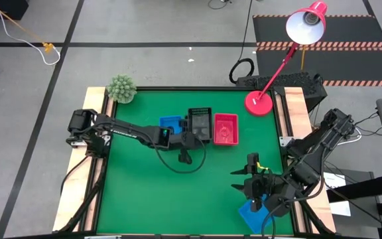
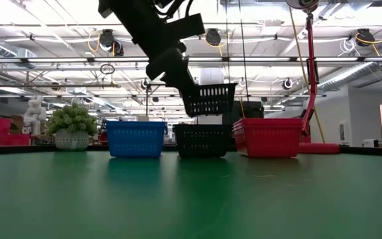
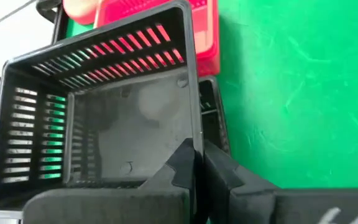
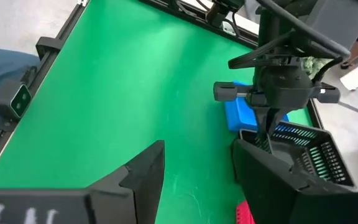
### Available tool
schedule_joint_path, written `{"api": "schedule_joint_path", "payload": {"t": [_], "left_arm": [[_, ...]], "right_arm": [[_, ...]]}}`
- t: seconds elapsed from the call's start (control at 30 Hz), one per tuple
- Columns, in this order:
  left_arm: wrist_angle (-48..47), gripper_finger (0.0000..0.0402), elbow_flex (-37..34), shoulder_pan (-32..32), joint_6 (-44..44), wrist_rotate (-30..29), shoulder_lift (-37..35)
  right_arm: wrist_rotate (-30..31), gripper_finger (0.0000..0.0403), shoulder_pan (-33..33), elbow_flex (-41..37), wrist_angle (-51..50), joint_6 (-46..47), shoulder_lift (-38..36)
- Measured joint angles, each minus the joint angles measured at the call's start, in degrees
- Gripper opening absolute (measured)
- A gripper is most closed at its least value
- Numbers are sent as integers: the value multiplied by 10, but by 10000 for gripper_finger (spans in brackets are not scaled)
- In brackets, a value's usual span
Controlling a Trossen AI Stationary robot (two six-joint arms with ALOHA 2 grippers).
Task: Stack baskets by color
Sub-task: Stack the bottom black bin on top of the top black bin
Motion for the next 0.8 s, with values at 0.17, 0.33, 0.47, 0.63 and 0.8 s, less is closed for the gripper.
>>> {"api": "schedule_joint_path", "payload": {"t": [0.17,0.33,0.47,0.63,0.8], "left_arm": [[-2,9,0,0,-16,1,0],[-3,16,-4,6,-27,16,0],[-4,15,-14,6,-29,16,0],[-2,11,-34,8,-33,17,1],[10,22,-37,9,-28,16,1]], "right_arm": [[0,185,0,0,0,4,0],[0,185,0,0,0,1,0],[0,185,0,0,0,-3,0],[0,185,0,0,0,-6,0],[0,185,0,0,0,-7,0]]}}
